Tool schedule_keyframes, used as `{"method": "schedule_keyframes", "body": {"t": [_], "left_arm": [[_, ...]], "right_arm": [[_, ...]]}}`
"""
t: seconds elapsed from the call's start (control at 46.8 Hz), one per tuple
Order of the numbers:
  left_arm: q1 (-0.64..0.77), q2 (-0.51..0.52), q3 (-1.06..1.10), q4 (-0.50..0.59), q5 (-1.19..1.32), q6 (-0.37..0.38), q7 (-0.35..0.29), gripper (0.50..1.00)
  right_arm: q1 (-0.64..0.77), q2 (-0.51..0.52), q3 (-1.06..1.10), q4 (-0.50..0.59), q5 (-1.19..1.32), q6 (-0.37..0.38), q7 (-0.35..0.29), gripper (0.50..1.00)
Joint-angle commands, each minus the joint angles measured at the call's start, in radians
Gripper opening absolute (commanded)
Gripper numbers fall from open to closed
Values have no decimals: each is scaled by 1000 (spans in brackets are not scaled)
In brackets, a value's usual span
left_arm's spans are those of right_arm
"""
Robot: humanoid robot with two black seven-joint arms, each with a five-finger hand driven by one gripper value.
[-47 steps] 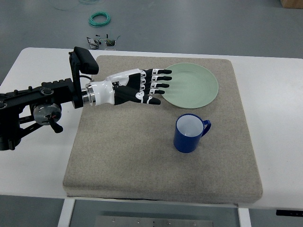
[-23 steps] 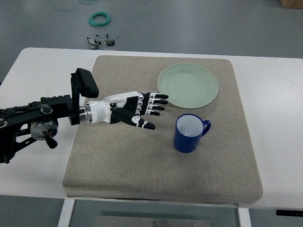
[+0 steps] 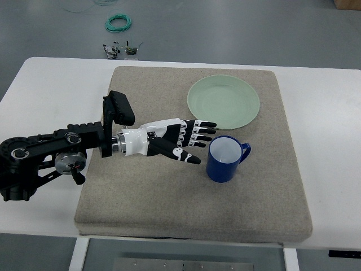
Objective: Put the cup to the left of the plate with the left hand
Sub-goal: 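Wrap the left hand fingers around the blue mug body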
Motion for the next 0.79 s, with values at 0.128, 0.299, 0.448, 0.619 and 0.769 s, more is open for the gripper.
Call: {"method": "schedule_keyframes", "body": {"t": [0.128,0.299,0.448,0.619,0.769], "left_arm": [[2,-11,2,9,2,-2,0,994],[12,-35,-1,11,112,4,0,990],[32,-55,-10,22,163,27,-2,992],[34,-74,-11,31,155,40,0,992],[35,-97,-13,65,152,60,-2,994]], "right_arm": [[0,0,0,0,1,0,0,934],[0,0,0,0,1,0,0,934],[0,0,-2,0,1,0,0,934],[0,0,0,0,-1,0,0,934],[0,0,0,0,-1,0,0,934]]}}
